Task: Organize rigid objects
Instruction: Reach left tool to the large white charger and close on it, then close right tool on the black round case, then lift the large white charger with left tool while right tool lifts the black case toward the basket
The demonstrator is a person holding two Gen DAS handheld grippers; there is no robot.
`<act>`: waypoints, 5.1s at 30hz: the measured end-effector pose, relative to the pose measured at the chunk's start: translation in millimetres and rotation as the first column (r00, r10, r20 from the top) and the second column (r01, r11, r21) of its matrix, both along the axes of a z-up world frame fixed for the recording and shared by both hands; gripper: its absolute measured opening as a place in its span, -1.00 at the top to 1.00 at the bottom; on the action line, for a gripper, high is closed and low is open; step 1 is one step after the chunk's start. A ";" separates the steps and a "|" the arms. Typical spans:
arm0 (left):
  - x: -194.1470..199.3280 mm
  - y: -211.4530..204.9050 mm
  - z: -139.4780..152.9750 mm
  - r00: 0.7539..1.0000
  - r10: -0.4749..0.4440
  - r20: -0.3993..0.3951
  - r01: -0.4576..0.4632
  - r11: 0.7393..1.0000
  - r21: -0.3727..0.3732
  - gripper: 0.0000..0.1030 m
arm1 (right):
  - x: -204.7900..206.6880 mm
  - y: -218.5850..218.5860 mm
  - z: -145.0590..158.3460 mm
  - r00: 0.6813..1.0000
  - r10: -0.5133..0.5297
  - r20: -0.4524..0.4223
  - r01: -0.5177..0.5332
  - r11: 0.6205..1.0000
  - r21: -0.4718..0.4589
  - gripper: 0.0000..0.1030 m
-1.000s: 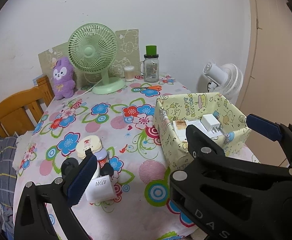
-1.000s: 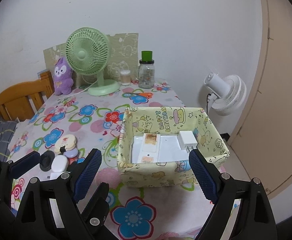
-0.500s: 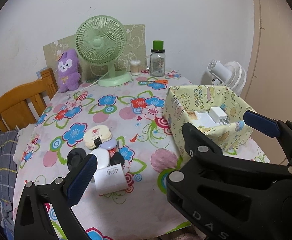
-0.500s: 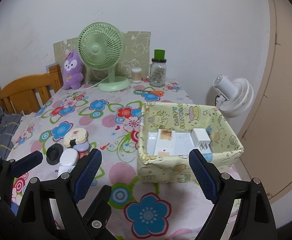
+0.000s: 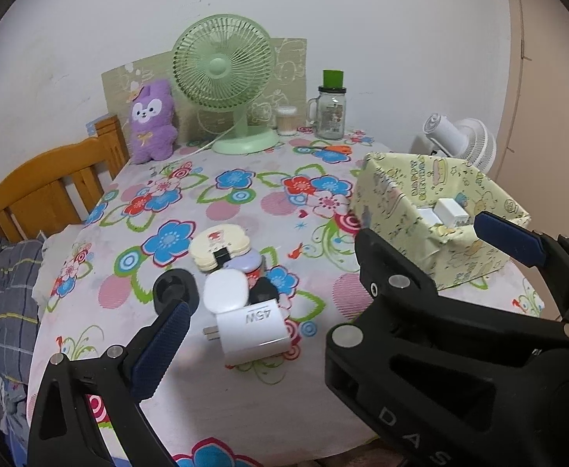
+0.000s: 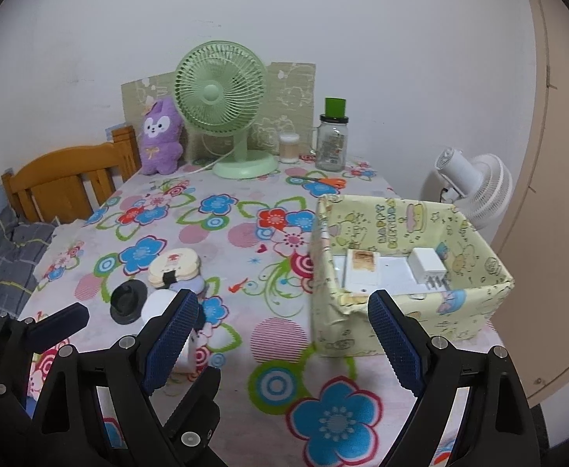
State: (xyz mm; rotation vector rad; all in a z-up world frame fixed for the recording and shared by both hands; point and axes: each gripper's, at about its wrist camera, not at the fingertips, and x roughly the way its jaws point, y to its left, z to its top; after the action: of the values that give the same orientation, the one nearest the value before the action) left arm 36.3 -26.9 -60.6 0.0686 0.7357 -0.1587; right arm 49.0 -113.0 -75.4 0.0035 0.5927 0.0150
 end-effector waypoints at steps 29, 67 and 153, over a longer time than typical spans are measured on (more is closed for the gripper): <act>21.4 51.9 -61.0 0.988 0.070 -0.139 -0.075 0.997 -0.035 -0.96 | 33.9 52.1 -57.7 0.990 0.081 -0.119 -0.083 0.996 -0.014 -0.77; 53.1 47.0 -81.7 0.974 0.093 -0.208 -0.107 0.993 -0.057 -0.54 | 74.7 44.8 -82.3 0.967 0.108 -0.231 -0.107 0.994 0.016 -0.77; 12.1 18.5 2.1 0.998 0.056 -0.029 -0.056 0.998 0.004 -0.52 | 29.5 18.1 -7.0 0.982 0.101 -0.162 -0.092 0.994 0.066 0.34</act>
State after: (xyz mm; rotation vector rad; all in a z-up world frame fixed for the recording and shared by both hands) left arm 48.4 -8.5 -58.5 0.0489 0.7661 -0.1050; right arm 78.4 -95.0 -82.4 0.0326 0.7573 0.1274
